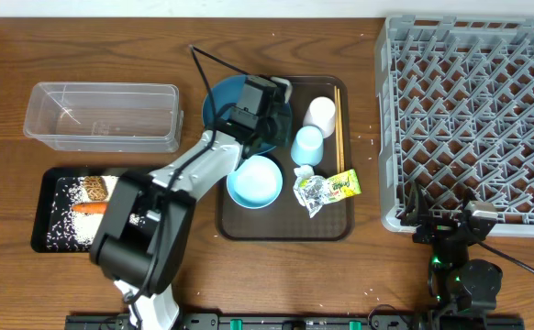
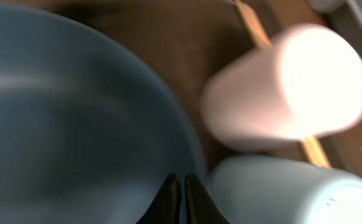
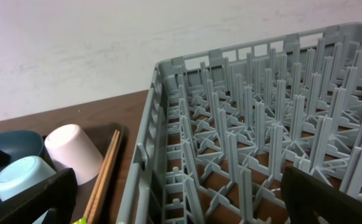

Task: Sort waste into correct bins and load items into the dishwasher rack
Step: 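Lower the blue bowl onto the brown tray and release it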

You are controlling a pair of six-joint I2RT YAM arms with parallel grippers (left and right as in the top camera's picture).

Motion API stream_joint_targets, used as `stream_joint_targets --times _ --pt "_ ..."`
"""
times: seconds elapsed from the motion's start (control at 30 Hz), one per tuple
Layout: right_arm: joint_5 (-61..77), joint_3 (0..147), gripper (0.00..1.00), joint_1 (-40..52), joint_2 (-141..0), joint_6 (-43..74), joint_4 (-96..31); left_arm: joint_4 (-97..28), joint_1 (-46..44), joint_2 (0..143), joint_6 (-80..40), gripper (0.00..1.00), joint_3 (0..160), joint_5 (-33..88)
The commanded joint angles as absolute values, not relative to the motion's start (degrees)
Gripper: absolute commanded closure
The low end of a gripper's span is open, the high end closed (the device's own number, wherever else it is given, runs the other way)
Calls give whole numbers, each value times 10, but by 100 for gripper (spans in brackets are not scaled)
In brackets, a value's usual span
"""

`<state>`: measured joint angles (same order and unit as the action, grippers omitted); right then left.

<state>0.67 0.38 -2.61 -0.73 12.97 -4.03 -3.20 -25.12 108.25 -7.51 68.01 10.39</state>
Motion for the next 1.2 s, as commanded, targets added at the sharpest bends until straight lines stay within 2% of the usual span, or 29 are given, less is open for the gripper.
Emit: stream_joint_targets --times 0.0,0.23,0.53,0.73,1.17 --pt "11 3 1 -35 -7 128 -43 -38 -245 1047 -60 94 694 -19" --pt "11 3 1 -35 -7 128 -43 -77 -253 1091 -45 94 693 -17" --pt "11 3 1 -35 -7 128 -43 -60 -273 1124 -45 94 693 -12" --pt "11 3 1 -35 -7 128 -43 -56 -275 1124 -48 94 693 69" --pt "11 3 1 -35 -7 128 -43 -48 -280 1124 -52 94 693 135"
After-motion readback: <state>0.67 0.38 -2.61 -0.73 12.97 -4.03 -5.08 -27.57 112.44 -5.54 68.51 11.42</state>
